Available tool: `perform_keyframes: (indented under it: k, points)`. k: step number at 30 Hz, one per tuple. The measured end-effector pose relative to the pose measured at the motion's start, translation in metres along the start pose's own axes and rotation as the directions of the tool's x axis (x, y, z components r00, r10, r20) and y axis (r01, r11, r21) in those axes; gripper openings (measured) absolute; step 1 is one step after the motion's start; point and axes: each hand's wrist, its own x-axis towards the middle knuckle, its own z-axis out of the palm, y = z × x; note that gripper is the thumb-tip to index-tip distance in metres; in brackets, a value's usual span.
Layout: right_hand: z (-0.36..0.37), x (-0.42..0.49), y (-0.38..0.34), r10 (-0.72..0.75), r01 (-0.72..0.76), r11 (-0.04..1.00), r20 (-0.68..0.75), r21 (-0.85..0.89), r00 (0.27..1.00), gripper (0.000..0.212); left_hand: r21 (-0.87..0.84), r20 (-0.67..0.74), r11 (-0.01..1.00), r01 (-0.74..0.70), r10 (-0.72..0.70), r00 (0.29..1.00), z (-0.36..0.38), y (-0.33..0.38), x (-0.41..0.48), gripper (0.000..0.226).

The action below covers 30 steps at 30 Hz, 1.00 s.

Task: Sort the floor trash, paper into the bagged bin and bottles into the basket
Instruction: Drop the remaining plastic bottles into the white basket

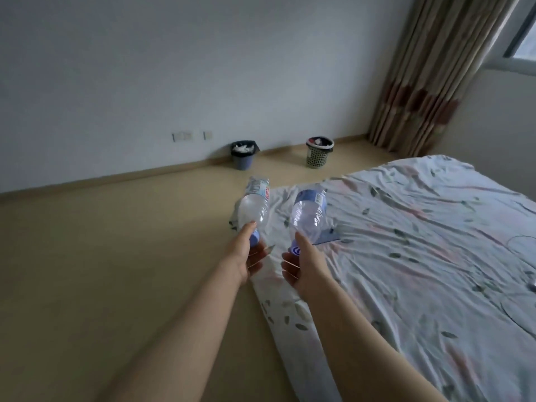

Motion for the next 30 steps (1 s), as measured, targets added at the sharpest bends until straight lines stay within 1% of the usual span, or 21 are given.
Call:
perform_keyframes:
  k: [2,5,7,10,12,17,21,25,28,30]
  points:
    - [0.052,0.023,-0.008,0.018,-0.018,1.0,0.027,0.003,0.999,0.03,0.032,-0.024,0.999,-0.022,0.023,0.999,-0.023,0.038,0.033,0.031]
    - [0.111,0.053,-0.02,0.019,-0.019,1.0,0.06,-0.007,0.998,0.031,0.075,-0.068,0.996,-0.054,0.059,0.996,-0.049,0.085,0.072,0.031]
    - [0.144,0.076,-0.028,0.014,-0.012,1.0,0.074,-0.028,0.997,0.03,0.065,-0.081,0.996,-0.063,0.068,0.994,-0.061,0.112,0.1,0.03]
    - [0.185,0.11,-0.037,0.037,-0.035,0.998,0.056,-0.047,0.998,0.028,0.043,-0.082,0.998,-0.037,0.041,0.996,-0.077,0.14,0.136,0.029]
    - [0.21,0.131,-0.043,0.052,-0.049,0.997,0.056,-0.055,0.997,0.03,0.029,-0.096,0.999,-0.034,0.037,0.995,-0.087,0.156,0.157,0.03]
    - [0.28,0.194,-0.061,0.091,-0.078,0.993,0.151,-0.088,0.984,0.033,-0.021,-0.185,0.997,-0.069,0.064,0.981,-0.112,0.204,0.227,0.033]
    - [0.327,0.263,-0.099,0.098,-0.078,0.991,0.196,-0.108,0.976,0.033,-0.028,-0.217,0.994,-0.104,0.095,0.971,-0.105,0.259,0.295,0.034]
    - [0.367,0.331,-0.152,0.09,-0.066,0.99,0.203,-0.122,0.975,0.031,-0.019,-0.217,0.993,-0.118,0.111,0.97,-0.084,0.319,0.357,0.035]
    - [0.398,0.37,-0.183,0.081,-0.047,0.989,0.24,-0.143,0.967,0.031,-0.011,-0.22,0.989,-0.148,0.142,0.965,-0.074,0.354,0.399,0.036]
    - [0.415,0.397,-0.197,0.112,-0.071,0.984,0.254,-0.165,0.961,0.031,-0.013,-0.225,0.991,-0.135,0.129,0.966,-0.068,0.374,0.429,0.036]
